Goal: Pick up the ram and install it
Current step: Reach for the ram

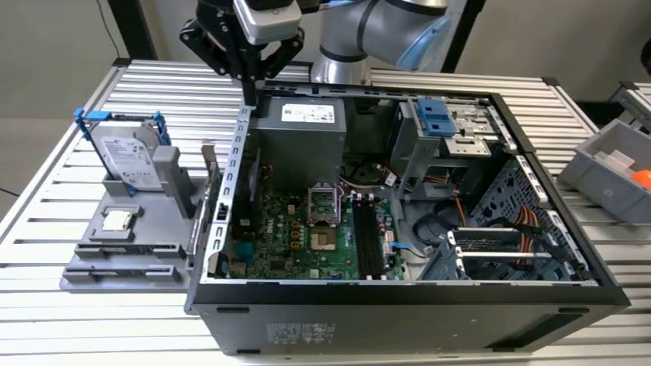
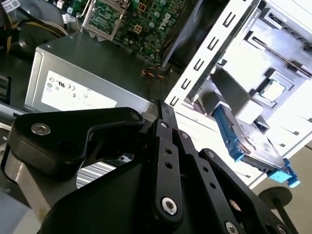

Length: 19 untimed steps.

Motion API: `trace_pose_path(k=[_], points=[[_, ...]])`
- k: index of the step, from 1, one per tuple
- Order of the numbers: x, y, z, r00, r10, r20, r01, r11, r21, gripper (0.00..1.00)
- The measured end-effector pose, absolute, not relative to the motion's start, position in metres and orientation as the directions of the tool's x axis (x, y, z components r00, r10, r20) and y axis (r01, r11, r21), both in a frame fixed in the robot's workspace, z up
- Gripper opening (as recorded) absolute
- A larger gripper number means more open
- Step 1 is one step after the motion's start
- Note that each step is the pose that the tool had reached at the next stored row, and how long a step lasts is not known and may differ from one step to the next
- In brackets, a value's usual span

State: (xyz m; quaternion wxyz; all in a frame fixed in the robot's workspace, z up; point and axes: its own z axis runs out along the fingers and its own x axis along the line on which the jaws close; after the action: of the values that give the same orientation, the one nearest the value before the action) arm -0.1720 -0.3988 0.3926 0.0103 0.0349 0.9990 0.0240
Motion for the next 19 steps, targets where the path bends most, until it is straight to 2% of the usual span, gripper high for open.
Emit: trace_pose_path(k=[19], points=[[-0.190, -0.399, 0.393, -0.997, 0.069, -0.019, 0.068, 0.996, 0.049, 0.00]])
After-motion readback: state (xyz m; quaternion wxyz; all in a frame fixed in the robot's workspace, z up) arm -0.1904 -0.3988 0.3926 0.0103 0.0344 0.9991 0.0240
